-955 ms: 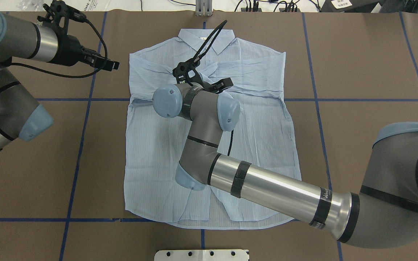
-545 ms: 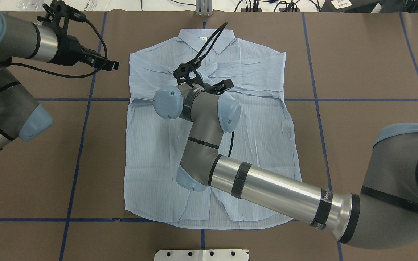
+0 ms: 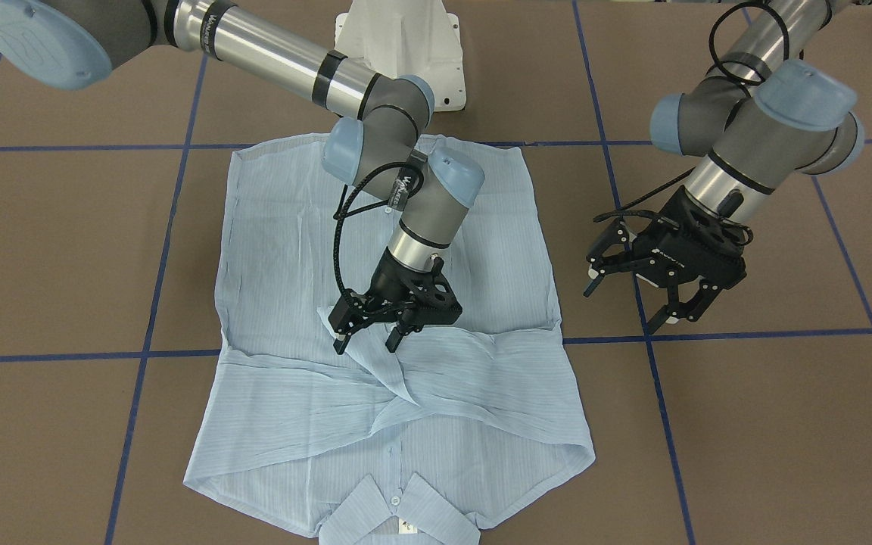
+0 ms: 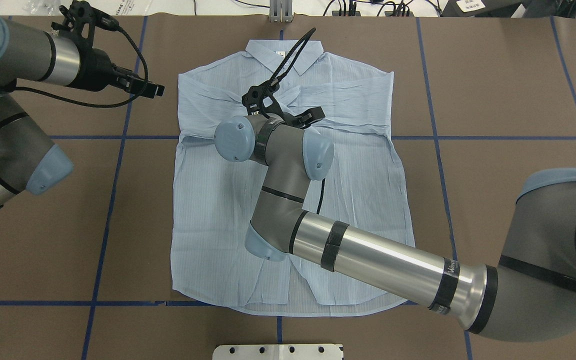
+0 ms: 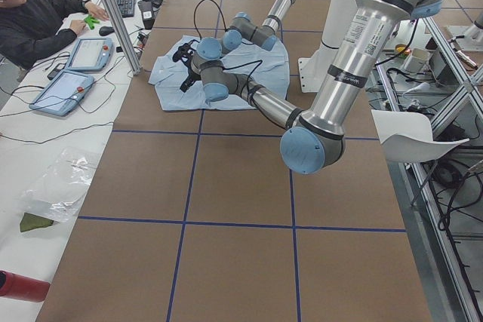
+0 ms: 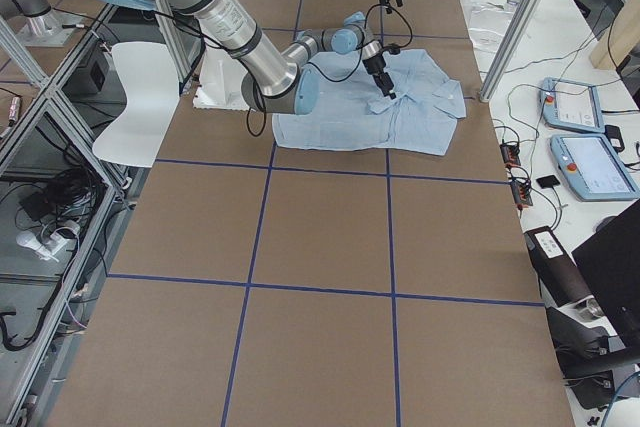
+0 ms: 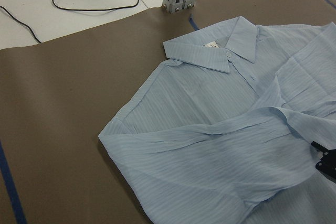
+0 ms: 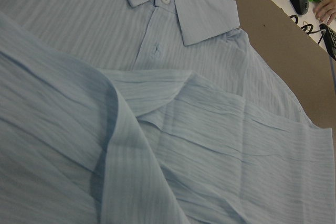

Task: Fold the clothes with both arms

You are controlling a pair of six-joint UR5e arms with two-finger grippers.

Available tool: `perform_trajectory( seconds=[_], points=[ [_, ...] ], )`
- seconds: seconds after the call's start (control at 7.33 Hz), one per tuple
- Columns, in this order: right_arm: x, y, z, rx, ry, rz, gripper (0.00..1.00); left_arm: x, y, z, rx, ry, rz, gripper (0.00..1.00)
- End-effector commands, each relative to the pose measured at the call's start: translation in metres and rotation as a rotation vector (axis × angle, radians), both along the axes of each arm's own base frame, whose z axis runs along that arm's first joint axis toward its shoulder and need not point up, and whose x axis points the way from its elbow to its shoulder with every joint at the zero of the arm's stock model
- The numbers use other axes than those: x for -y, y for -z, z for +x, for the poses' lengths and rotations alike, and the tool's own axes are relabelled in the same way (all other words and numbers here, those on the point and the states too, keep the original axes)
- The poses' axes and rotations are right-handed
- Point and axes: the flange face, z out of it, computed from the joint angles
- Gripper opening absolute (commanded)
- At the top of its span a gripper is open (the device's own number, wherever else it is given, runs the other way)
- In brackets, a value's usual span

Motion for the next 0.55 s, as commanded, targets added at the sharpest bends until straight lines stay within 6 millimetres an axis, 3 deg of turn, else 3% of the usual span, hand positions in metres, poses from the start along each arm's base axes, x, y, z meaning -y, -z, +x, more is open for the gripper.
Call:
perform_trajectory(
  seconds=[0.0,0.41],
  points=[
    [-0.002,0.0083,-0.001,0.028,-0.013,-0.001,0.99,-0.0001,0.0005,-0.0002,-0.001,0.002,0.0,1.0],
    [-0.0073,0.005,-0.0053,0.035,-0.021,-0.009,0.99,-0.001,0.0024,-0.002,-0.004,0.004,0.002,1.0]
  ],
)
